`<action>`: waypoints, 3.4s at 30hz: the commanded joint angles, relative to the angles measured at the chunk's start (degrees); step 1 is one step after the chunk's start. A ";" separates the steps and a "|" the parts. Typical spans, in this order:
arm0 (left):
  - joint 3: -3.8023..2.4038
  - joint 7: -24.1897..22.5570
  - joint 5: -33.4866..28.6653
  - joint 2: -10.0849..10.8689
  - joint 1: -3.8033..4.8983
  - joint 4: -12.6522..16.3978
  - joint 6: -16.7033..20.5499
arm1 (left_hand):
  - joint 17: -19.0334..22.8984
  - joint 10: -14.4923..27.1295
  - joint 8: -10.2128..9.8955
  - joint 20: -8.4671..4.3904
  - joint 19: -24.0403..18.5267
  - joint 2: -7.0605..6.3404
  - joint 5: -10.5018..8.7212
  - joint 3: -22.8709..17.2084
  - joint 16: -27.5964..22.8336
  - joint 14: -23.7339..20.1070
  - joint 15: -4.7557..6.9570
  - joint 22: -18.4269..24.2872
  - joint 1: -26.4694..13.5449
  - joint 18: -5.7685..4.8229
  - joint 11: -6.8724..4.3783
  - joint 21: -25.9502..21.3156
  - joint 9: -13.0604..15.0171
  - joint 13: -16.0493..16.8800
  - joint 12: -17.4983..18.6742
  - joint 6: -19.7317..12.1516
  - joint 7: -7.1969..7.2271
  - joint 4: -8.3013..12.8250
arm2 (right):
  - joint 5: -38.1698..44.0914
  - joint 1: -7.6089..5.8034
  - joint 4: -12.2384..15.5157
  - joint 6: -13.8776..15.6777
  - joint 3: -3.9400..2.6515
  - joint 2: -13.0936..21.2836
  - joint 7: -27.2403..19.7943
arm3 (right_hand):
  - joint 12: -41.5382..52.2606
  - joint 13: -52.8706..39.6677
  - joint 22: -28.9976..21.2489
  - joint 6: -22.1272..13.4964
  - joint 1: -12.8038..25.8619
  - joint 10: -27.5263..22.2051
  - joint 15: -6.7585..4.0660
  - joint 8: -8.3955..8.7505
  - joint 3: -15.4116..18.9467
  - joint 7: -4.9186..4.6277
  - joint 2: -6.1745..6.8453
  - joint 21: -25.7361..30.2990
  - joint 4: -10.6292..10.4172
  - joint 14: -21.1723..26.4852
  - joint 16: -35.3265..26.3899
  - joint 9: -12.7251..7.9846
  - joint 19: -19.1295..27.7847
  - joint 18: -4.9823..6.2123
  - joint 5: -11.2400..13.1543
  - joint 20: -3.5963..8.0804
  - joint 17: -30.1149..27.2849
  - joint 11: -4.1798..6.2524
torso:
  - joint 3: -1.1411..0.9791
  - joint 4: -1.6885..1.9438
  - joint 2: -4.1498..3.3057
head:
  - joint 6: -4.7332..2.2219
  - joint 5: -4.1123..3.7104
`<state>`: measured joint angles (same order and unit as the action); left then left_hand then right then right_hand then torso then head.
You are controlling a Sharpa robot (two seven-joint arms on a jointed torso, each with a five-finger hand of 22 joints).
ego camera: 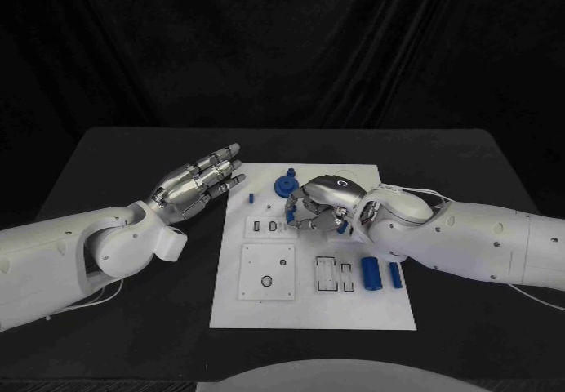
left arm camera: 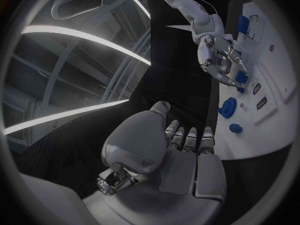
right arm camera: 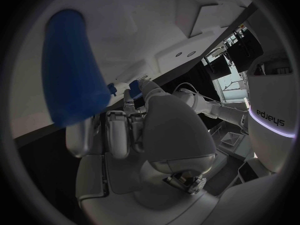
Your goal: Assemble the parts on the task board
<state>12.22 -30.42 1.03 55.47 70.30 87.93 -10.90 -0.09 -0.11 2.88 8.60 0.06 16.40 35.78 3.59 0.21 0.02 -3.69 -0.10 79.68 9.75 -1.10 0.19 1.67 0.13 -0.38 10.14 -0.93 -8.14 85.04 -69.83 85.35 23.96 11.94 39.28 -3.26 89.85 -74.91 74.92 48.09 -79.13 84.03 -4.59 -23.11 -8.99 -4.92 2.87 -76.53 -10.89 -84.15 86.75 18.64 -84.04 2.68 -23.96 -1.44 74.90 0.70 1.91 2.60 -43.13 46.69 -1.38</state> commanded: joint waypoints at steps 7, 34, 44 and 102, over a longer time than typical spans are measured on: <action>-0.03 -0.33 0.23 -0.17 -0.08 -0.05 -0.82 | 0.09 0.02 0.30 0.47 0.08 -0.03 0.24 -0.47 -0.21 -0.02 -0.36 0.02 -0.44 -0.61 0.36 -0.09 0.09 -0.07 0.33 0.09 -0.23 -0.02 | 1.79 0.32 -0.35 -2.07 -0.03 -0.28 3.68 | 0.15 -15.09 10.66 -0.58 0.27 5.97 0.53 0.19 -0.37 -0.08 -0.11 0.58 0.63 -4.72 -0.37 -0.33 0.00 0.56 -0.15 -0.67 9.79 -0.38 | 0.05 0.10 -0.02 | 0.14 -0.04; -0.03 -0.07 0.23 -0.40 -0.09 -0.30 -1.06 | 0.09 0.04 0.31 0.51 0.07 0.00 0.24 -0.61 -0.21 -0.02 -0.41 0.03 -0.48 -0.62 0.38 -0.10 0.08 -0.09 0.34 0.08 -0.26 0.05 | 1.94 0.45 -0.98 -4.35 -0.03 -0.99 3.46 | 0.15 -15.09 10.56 -9.70 1.73 5.97 0.48 5.25 -0.25 -0.17 1.55 1.44 2.59 -4.65 -0.62 -3.71 -0.02 0.69 8.03 -0.83 9.27 -0.24 | 0.02 0.07 -0.02 | 0.20 -0.14; -0.03 0.09 0.23 -0.41 -0.09 -0.43 -0.97 | 0.09 0.06 0.31 0.53 0.07 -0.01 0.24 -0.69 -0.21 -0.02 -0.44 0.03 -0.51 -0.63 0.38 -0.10 0.08 -0.10 0.35 0.07 -0.27 0.10 | 1.94 0.46 -1.08 -3.86 -0.03 -0.84 1.14 | 0.15 -15.09 10.72 -16.13 2.75 5.97 -0.19 8.69 2.17 0.89 4.51 1.29 0.39 -4.65 -0.60 -7.29 -0.31 0.60 16.06 -0.25 9.19 0.59 | 0.05 0.02 0.03 | 0.32 -0.19; -0.13 42.00 59.77 -8.62 15.15 2.41 8.21 | -89.91 -89.89 15.23 -2.59 81.08 -6.08 -29.14 10.25 89.79 89.98 3.98 -81.66 -18.37 -7.57 3.16 86.11 16.83 89.87 -89.62 47.08 -4.73 -8.56 | -15.66 -16.32 5.41 22.62 -0.04 15.91 -16.02 | 0.15 -15.09 11.67 -1.43 6.22 5.97 1.57 1.99 0.24 -1.10 -0.65 -1.88 -5.72 -4.77 0.02 -10.45 -1.65 -0.10 9.63 -1.61 9.67 -1.61 | -3.96 -2.15 3.38 | 0.69 1.88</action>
<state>12.10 0.96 67.76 47.13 85.23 90.53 8.95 -74.95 -83.95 18.45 5.94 80.72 10.59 6.60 13.58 89.85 83.93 0.02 -74.95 61.79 3.02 2.25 86.10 18.89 75.00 -89.86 57.37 -5.53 -16.67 69.37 -86.23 90.88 46.95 11.95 55.24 -21.05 89.85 -74.91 74.92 46.26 -72.91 83.84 -3.57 -21.02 -8.46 -5.94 2.92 -78.36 -16.67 -83.95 86.63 8.23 -84.05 2.68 -14.16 -2.68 74.94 -0.55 -1.64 0.75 -40.36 47.15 0.32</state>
